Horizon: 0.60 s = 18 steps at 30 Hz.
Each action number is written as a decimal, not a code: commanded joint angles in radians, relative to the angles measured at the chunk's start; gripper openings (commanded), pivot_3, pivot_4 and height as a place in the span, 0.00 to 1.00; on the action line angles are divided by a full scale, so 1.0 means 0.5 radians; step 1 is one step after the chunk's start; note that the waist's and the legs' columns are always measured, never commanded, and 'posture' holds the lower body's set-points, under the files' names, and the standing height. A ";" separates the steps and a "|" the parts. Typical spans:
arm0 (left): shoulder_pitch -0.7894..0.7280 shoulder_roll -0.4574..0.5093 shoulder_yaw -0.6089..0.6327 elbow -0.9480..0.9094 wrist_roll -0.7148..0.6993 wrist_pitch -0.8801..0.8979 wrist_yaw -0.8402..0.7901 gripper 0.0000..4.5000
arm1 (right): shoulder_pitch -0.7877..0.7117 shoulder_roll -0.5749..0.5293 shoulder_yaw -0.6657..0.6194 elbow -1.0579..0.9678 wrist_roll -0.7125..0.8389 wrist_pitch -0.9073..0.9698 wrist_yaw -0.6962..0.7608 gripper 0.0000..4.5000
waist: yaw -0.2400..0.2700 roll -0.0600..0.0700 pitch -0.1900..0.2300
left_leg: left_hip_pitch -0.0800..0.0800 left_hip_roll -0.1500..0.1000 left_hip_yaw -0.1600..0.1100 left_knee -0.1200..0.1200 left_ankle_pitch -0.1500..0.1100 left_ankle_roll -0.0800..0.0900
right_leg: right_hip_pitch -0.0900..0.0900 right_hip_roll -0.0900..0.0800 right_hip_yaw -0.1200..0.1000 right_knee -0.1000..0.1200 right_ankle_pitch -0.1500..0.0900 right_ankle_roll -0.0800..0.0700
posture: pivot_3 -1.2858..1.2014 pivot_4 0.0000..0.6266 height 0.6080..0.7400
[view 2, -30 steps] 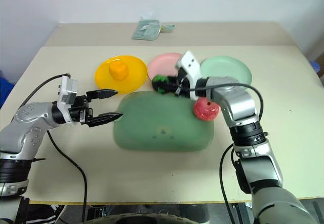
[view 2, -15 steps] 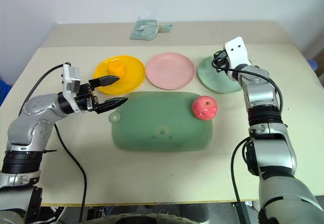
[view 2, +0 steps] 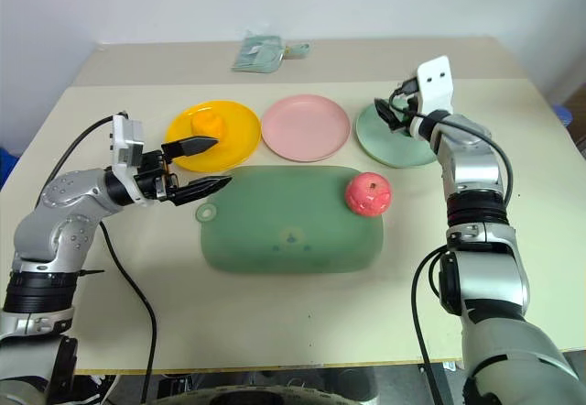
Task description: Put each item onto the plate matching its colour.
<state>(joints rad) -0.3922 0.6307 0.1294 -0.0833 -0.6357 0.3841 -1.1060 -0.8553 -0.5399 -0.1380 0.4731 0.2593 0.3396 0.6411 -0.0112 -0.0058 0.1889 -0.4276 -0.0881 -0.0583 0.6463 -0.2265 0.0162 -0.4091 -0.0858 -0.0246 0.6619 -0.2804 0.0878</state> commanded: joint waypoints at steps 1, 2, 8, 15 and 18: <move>0.021 0.060 0.074 -0.082 -0.105 0.060 -0.060 1.00 | 0.272 -0.192 0.054 -0.688 0.422 0.414 0.586 0.99 | 0.014 0.000 0.000 | 0.000 0.000 -0.002 0.000 -0.001 0.001 | 0.000 0.000 -0.001 -0.001 0.000 0.000 | 0.52 0.24 0.92; 0.028 0.071 0.079 -0.089 -0.119 0.078 -0.071 1.00 | 0.338 -0.249 0.062 -0.780 0.455 0.472 0.646 0.99 | 0.018 0.000 0.000 | 0.000 0.000 -0.003 0.000 -0.002 0.003 | 0.002 0.000 -0.001 -0.002 0.000 0.000 | 0.52 0.24 0.92; 0.086 0.140 0.077 -0.122 -0.161 0.142 -0.151 1.00 | 0.574 -0.589 0.121 -0.980 0.418 0.601 0.843 0.99 | 0.031 0.001 0.000 | 0.001 0.000 -0.001 0.005 -0.011 0.017 | 0.005 -0.003 0.000 -0.005 0.000 0.000 | 0.52 0.24 0.92; 0.094 0.146 0.047 -0.129 -0.144 0.172 -0.195 1.00 | 0.749 -0.786 0.175 -0.988 0.332 0.647 0.946 0.99 | 0.042 0.000 0.000 | 0.000 0.000 -0.001 0.001 -0.011 0.017 | 0.004 -0.003 0.000 -0.009 0.000 0.000 | 0.52 0.24 0.92; 0.082 0.136 0.035 -0.110 -0.114 0.159 -0.203 1.00 | 0.789 -0.790 0.204 -1.045 0.364 0.734 0.981 0.99 | 0.042 0.001 0.000 | 0.000 0.000 -0.001 0.002 -0.011 0.017 | 0.004 -0.003 0.000 -0.009 0.000 0.000 | 0.52 0.24 0.92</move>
<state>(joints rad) -0.3462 0.6883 0.1391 -0.1203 -0.6881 0.4716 -1.1984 -0.4687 -0.9153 -0.0373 -0.0069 0.4208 0.6889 1.1171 0.0099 -0.0055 0.1890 -0.4275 -0.0880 -0.0587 0.6473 -0.2318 0.0246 -0.4067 -0.0871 -0.0247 0.6576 -0.2803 0.0879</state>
